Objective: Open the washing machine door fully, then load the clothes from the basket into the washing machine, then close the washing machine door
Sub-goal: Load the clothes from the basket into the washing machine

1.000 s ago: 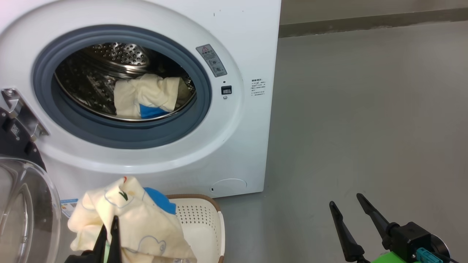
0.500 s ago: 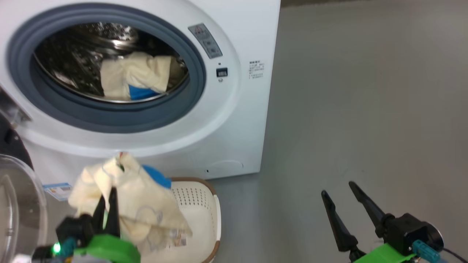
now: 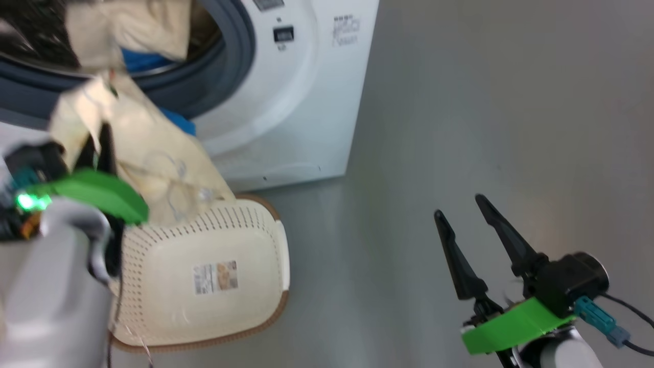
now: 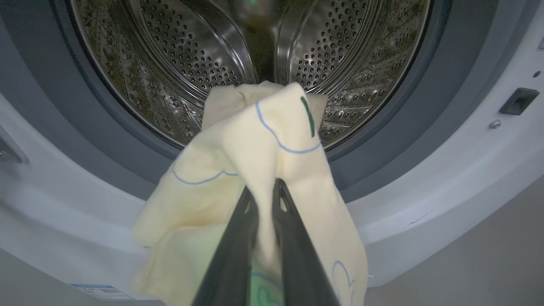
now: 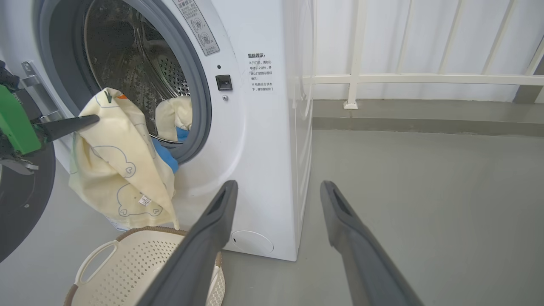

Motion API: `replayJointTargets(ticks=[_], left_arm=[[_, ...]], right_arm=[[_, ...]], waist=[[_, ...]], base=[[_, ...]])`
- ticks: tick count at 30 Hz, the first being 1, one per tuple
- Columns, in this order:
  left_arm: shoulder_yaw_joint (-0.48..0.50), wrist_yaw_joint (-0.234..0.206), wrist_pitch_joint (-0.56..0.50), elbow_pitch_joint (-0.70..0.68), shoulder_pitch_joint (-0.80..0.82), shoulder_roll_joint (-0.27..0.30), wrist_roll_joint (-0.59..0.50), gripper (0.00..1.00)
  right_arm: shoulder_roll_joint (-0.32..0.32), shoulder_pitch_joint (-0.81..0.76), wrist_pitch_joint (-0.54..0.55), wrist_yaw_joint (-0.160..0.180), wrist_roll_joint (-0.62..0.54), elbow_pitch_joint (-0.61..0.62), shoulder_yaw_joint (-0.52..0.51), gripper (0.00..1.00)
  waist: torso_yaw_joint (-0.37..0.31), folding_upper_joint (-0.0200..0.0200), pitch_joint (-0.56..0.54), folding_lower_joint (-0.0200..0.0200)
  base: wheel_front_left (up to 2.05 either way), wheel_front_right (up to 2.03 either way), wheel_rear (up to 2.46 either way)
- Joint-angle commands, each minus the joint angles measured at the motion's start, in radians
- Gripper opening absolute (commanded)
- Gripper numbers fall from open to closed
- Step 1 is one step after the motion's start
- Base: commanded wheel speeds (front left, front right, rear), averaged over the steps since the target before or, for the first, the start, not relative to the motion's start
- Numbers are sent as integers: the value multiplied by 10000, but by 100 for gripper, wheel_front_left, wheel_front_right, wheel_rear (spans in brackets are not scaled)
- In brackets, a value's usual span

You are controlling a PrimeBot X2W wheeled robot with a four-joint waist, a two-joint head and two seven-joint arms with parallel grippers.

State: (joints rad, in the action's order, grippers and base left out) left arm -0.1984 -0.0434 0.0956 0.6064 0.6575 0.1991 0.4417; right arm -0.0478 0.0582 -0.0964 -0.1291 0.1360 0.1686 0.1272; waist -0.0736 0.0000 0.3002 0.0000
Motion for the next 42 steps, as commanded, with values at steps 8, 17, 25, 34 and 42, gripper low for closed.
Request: replayJointTargets(ticks=[8,17,25,34,42], left_arm=[[323,623,-1385,1280,3078,1289,136,0],[252,956,-2465,2002,5591,2787,-177,0],[357,740,-1638,1811,7127,3384,-477,0],[122,443,267,1591,8618,3729,-1228,0],[-180,135,1500,1535,9609,3806,-1896,0]], right_arm=[[-24,1165,-626,-16,381,-276,846,100],[-24,1829,-1131,-16,746,-885,1260,100],[-24,2060,-1347,-16,883,-1211,1532,100],[-24,2213,-1463,-16,998,-1460,1795,100],[-24,2279,-1529,-16,1066,-1559,1819,100]], waist=[[-1050,0,2204,0],[-1910,0,3192,0],[-2255,0,3630,0],[-2430,0,3808,0],[-2408,0,4026,0]], base=[[0,0,0],[0,0,0],[0,0,0],[0,0,0],[0,0,0]])
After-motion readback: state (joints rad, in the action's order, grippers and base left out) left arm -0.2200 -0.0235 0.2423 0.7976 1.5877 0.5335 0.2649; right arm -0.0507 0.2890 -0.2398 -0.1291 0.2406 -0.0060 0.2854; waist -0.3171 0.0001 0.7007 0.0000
